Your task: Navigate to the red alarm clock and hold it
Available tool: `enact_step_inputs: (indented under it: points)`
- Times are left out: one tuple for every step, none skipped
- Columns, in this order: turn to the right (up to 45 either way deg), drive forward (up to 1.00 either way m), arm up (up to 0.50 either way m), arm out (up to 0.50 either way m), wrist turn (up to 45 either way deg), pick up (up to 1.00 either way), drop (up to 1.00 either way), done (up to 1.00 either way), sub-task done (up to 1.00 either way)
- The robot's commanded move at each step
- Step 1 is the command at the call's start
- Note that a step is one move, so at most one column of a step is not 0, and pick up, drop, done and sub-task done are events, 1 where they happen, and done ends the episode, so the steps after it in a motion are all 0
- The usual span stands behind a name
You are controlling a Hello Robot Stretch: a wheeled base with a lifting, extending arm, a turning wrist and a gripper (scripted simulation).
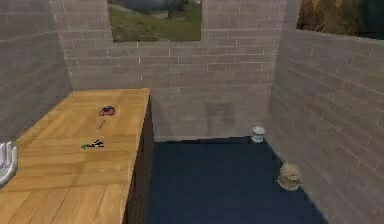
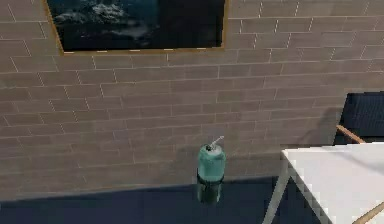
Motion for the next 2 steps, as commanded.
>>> enact_step_inputs:
  points:
    - [0.0,1.00,0.00,0.00,0.0,0.00,0.00,0.00,0.00]
    - [3.0,0.00,0.00,0.00,0.0,0.00,0.00,0.00,0.00]
